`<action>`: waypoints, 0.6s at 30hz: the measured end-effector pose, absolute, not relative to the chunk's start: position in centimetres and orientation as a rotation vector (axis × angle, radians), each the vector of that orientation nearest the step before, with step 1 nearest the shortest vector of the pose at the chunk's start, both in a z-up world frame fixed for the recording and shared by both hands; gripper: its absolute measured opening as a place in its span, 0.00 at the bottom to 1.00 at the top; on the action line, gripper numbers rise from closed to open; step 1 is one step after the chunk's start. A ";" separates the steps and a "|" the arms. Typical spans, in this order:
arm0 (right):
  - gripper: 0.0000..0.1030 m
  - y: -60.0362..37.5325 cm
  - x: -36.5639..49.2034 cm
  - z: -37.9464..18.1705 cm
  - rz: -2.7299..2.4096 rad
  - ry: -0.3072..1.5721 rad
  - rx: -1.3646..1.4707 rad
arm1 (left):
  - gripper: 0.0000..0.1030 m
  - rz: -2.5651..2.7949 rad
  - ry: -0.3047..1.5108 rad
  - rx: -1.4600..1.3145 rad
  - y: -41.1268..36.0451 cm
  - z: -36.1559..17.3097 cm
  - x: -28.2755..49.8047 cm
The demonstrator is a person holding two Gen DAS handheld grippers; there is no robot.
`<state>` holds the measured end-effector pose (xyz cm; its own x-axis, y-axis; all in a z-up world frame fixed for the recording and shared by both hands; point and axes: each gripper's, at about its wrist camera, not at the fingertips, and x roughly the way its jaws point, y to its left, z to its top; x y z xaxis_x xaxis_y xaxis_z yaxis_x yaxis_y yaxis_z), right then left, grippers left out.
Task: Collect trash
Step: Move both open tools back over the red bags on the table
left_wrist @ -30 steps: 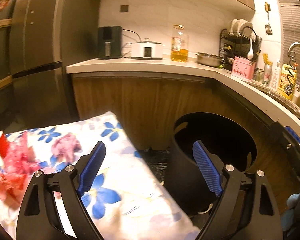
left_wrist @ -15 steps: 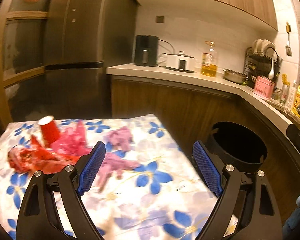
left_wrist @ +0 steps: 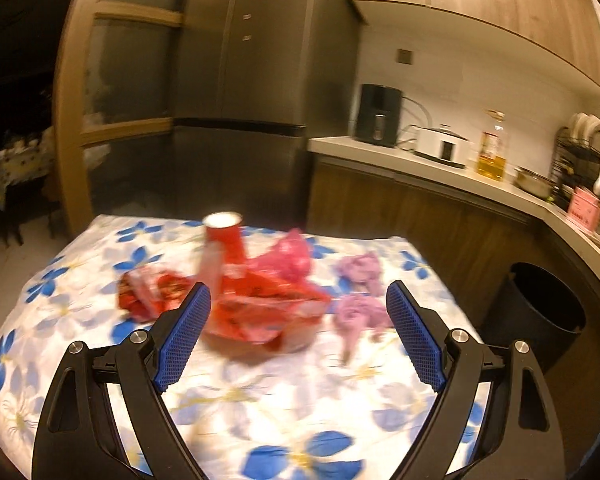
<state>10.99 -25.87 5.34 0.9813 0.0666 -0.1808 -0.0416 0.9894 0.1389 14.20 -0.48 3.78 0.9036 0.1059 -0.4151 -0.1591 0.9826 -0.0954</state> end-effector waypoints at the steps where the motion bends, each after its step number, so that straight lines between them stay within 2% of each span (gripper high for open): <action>1: 0.67 -25.4 11.1 5.2 0.065 0.191 0.133 | 0.83 0.155 0.422 -0.132 0.4 3.6 14.1; 18: 0.67 -14.2 16.1 1.1 0.282 0.315 0.042 | 0.83 0.353 0.468 -0.194 10.2 0.3 13.9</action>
